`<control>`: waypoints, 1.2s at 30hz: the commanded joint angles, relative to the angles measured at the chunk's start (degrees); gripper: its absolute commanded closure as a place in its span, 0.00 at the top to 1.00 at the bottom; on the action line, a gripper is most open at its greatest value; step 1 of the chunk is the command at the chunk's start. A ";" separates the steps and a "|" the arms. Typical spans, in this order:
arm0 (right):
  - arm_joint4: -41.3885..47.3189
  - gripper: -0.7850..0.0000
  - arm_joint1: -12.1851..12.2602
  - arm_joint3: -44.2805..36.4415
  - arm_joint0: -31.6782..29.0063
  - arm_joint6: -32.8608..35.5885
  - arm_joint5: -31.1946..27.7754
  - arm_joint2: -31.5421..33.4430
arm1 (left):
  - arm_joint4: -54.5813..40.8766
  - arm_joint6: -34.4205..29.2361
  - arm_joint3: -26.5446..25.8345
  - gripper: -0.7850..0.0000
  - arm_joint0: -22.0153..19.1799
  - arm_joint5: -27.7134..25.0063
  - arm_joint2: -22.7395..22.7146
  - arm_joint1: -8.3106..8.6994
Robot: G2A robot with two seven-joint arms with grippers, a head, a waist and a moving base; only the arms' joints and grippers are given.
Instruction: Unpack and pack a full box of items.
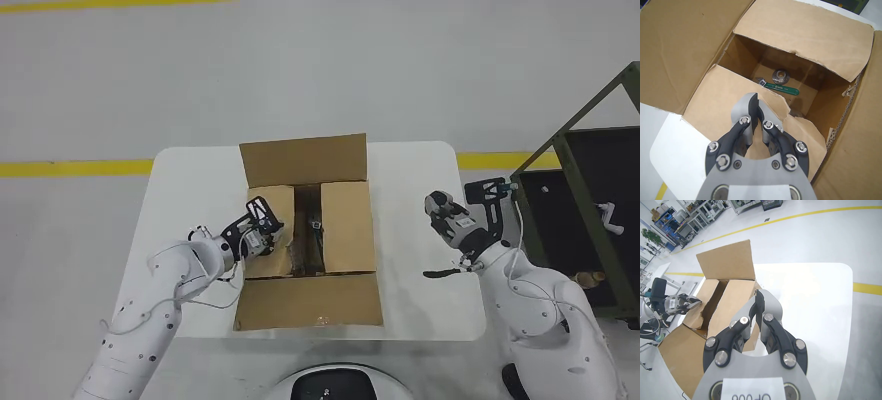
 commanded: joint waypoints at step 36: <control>1.06 0.00 -0.03 3.26 3.16 -0.31 1.15 -4.56 | 18.43 37.47 -12.51 1.00 6.03 -7.68 -11.26 3.36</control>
